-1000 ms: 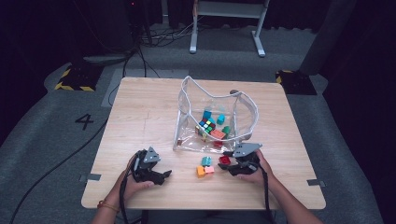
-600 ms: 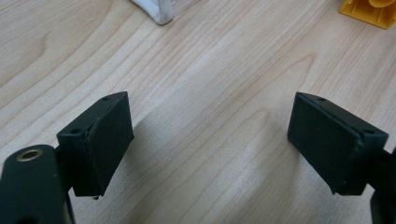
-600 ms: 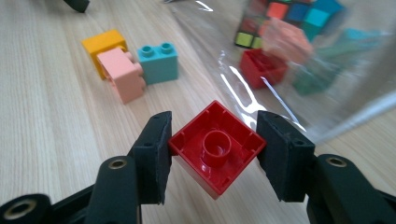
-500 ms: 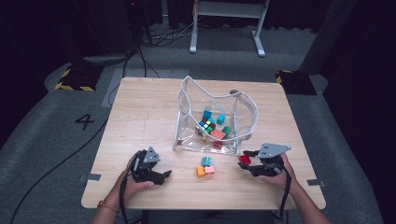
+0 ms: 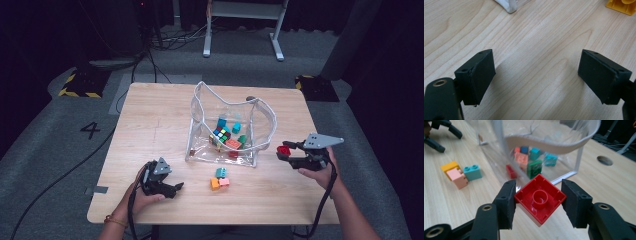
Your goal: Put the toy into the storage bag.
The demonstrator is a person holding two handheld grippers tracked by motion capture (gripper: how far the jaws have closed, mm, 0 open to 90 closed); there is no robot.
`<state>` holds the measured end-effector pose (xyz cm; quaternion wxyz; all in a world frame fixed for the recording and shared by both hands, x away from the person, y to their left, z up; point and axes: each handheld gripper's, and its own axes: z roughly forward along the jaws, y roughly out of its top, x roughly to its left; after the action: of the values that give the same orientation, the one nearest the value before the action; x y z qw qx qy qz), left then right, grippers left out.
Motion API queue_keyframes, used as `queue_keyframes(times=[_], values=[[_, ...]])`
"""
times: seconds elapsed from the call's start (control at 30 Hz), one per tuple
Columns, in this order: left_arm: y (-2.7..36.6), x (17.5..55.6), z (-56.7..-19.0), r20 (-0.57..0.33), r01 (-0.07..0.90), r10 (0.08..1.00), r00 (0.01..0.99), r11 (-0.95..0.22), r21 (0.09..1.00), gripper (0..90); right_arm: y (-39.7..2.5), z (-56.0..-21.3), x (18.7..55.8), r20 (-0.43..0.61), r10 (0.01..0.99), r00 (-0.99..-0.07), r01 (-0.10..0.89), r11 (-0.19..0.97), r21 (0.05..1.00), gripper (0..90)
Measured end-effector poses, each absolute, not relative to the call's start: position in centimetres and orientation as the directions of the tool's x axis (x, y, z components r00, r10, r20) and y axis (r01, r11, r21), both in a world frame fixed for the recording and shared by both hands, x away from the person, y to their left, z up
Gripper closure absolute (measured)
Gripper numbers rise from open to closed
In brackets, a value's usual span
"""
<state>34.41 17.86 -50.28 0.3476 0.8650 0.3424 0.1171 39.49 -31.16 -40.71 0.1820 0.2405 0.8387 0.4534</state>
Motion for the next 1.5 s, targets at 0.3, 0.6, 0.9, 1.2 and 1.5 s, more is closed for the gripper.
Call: queue_keyframes(times=[0.3, 0.6, 0.9, 1.2, 1.5], values=[[17.8, 34.4, -50.3, -0.040, 0.513, 0.673, 0.739, -0.523, 0.681, 14.3, -31.9, -36.2, 41.5, -0.112, 0.593, -0.797, 0.196, 0.429, 0.882, 47.5], [17.8, 34.4, -50.3, -0.041, 0.513, 0.673, 0.739, -0.522, 0.681, 14.3, -30.6, -31.4, 42.9, -0.132, 0.595, -0.793, 0.150, 0.400, 0.904, 47.5], [17.8, 34.4, -50.3, -0.039, 0.512, 0.673, 0.739, -0.523, 0.682, 14.3, -27.8, -30.5, 44.3, -0.118, 0.547, -0.829, 0.138, 0.404, 0.904, 47.5], [17.8, 34.4, -50.3, -0.040, 0.514, 0.673, 0.738, -0.523, 0.680, 14.3, -23.4, -29.7, 46.2, -0.155, 0.474, -0.867, 0.103, 0.474, 0.875, 47.6], [17.9, 34.4, -50.3, -0.040, 0.512, 0.671, 0.741, -0.524, 0.681, 14.3, -19.2, -29.8, 47.3, -0.170, 0.397, -0.902, 0.077, 0.536, 0.841, 47.5]])
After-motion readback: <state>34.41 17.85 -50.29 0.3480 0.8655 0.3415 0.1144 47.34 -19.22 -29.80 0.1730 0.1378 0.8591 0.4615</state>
